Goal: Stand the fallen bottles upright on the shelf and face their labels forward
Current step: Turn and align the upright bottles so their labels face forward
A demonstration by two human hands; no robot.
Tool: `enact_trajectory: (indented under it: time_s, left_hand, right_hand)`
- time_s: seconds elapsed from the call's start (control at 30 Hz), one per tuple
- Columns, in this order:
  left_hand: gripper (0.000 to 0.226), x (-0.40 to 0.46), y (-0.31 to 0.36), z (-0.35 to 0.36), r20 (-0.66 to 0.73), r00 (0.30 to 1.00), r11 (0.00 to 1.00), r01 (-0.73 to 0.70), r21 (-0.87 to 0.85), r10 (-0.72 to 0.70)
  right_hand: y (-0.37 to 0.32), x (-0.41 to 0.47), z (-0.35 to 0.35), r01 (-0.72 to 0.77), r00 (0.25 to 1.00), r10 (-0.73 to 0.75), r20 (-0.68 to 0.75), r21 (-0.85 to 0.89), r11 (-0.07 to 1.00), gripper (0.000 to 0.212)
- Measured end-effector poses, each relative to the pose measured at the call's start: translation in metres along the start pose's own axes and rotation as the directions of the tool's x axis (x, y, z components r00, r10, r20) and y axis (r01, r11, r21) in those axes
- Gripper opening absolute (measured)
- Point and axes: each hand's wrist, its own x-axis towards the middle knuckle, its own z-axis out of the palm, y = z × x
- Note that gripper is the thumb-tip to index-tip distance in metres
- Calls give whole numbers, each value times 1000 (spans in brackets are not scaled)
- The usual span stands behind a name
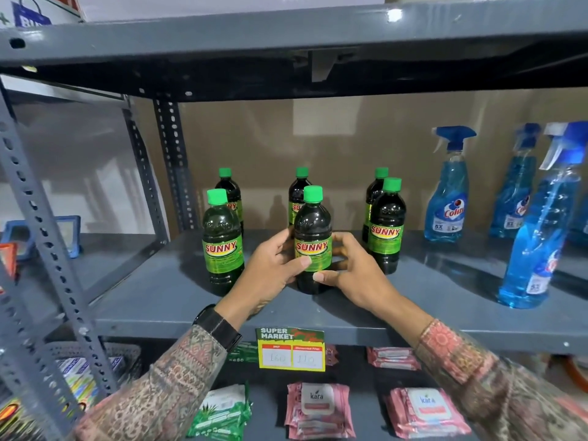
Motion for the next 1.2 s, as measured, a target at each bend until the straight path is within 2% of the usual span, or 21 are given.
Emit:
enact_trajectory:
  time_s: [0.07, 0.13, 0.17, 0.23, 0.33, 0.43, 0.53, 0.6, 0.67, 0.7, 0.8, 0.87, 0.97, 1.2]
  left_hand:
    - [57, -5, -2, 0, -57, 998, 1000, 8, 23, -7]
    - [64, -14, -5, -1, -203, 979, 993, 54, 102, -33]
    - [61, -20, -7, -2, -286, 958, 985, 85, 152, -39]
    - [41, -32, -10, 2, -368, 930, 974, 92, 208, -9]
    - [26, -42, -4, 25, -321, 946, 968, 46, 246, 36]
    - [29, -30, 5, 60, -198, 976, 939, -19, 343, 91]
    - [42, 1, 10, 97, -71, 991, 926, -78, 370, 111]
    - [56, 24, 10, 116, -27, 994, 921, -91, 379, 109]
    - [71, 48, 7, 130, -46, 993, 908, -79, 411, 107]
    - [76, 58, 5, 133, -69, 993, 910, -61, 411, 97]
    - [80, 82, -3, 138, -98, 995, 970, 43, 239, -20]
    - [75, 90, -9, 137, -76, 994, 986, 92, 140, -82]
    - [51, 89, -13, 137, -73, 995, 988, 75, 133, -66]
    - [49, 74, -5, 139, -73, 992, 989, 110, 103, -103]
  right_hand:
    - [0, -6, -3, -16, 1000, 16, 7, -14, 1000, 77]
    - [4, -14, -10, -44, 999, 44, 9, -31, 999, 77]
    - [7, -18, -16, -51, 999, 52, 10, -47, 998, 72]
    - [15, -27, -31, -57, 998, 56, -4, -92, 994, 57]
    - [27, -37, -59, -93, 992, 82, -97, -117, 989, 35]
    - [39, -36, -87, -154, 968, 123, -219, -131, 979, 22]
    - [48, -26, -110, -163, 948, 121, -294, -122, 979, 31]
    - [50, -14, -118, -158, 954, 119, -275, -123, 980, 55]
    - [51, -1, -122, -182, 964, 167, -205, -54, 982, 78]
    - [53, 5, -122, -195, 968, 192, -162, -5, 981, 82]
    - [58, 21, -122, -216, 973, 223, -62, 106, 971, 79]
    - [62, 27, -120, -209, 974, 217, -59, 114, 971, 78]
    - [67, 30, -118, -192, 977, 202, -71, 125, 973, 80]
    - [65, 15, -121, -151, 986, 156, -64, 83, 985, 66]
